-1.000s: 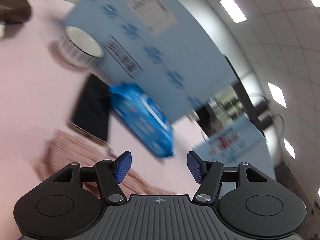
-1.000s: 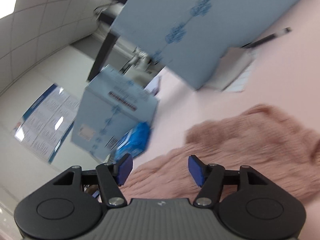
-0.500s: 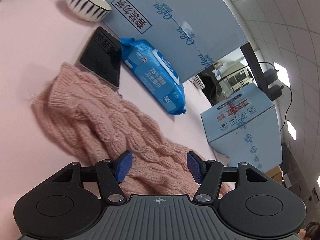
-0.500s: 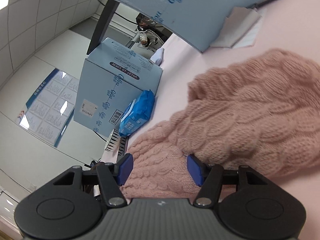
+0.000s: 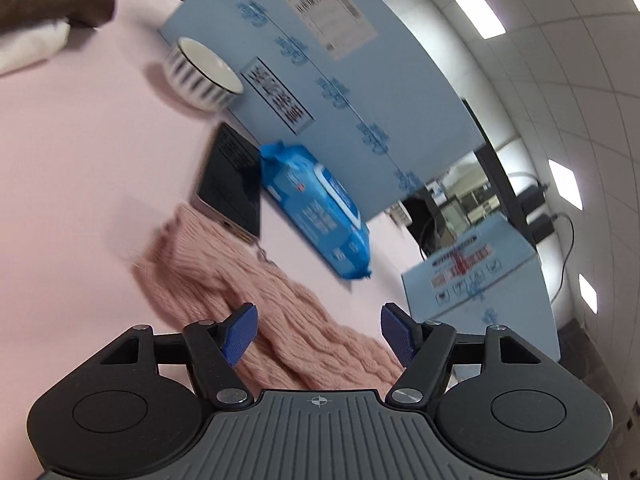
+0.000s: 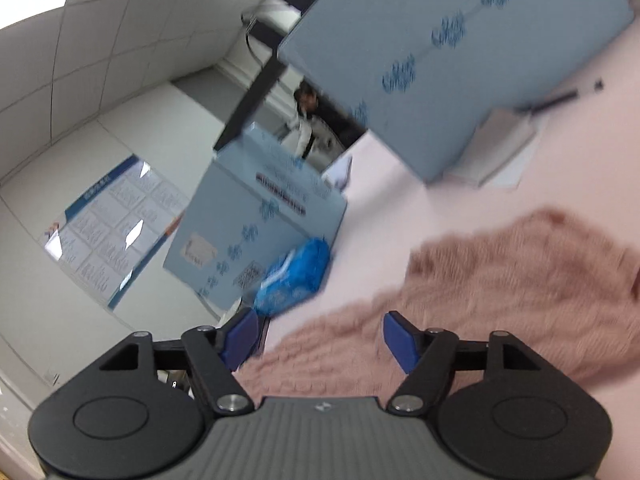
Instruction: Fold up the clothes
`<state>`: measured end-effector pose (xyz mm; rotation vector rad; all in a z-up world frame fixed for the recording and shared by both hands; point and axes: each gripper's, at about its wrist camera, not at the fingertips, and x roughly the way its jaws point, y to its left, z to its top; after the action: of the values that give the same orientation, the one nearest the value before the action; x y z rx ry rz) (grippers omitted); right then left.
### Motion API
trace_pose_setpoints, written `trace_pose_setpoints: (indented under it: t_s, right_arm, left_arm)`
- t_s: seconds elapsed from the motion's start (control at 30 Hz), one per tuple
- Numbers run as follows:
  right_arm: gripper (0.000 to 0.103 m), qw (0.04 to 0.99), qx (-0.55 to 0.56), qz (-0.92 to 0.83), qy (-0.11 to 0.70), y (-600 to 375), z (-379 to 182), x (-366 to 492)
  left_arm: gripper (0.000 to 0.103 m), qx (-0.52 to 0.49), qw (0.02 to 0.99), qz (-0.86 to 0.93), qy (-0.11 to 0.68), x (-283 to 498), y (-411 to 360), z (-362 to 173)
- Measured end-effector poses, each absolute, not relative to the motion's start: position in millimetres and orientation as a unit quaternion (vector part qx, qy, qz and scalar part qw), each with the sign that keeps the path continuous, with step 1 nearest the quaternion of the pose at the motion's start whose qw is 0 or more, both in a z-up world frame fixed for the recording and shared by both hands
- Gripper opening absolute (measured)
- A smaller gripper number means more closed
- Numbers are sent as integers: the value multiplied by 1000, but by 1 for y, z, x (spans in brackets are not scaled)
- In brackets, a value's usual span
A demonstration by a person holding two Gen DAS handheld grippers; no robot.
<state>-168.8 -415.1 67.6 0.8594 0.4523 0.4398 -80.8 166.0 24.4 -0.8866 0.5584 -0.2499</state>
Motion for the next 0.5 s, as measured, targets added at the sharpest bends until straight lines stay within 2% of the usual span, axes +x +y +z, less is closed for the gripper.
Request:
trace_pose_setpoints:
  t_s: [0.17,0.3,0.37,0.43,0.5]
  right_arm:
    - [76,841,457,209,199,-432,60,-145]
    - [76,827,483,191,217,-432,37,-114]
    - [73,813,503,180,233,-434,19,-103]
    - [59,798,522,172,246,-437,-1,-95]
    - [57,797,524,173,245,-437,-7,-95]
  left_arm:
    - [71,-442,852,-109,261,-77,170,24]
    - [71,-455,842,-99,274,-70,170,14]
    - [71,-457,839,-94,280,-69,172,9]
    - [71,-460,836,-87,286,-70,175,3]
    - [71,-467,832,-82,287,-71,179,0]
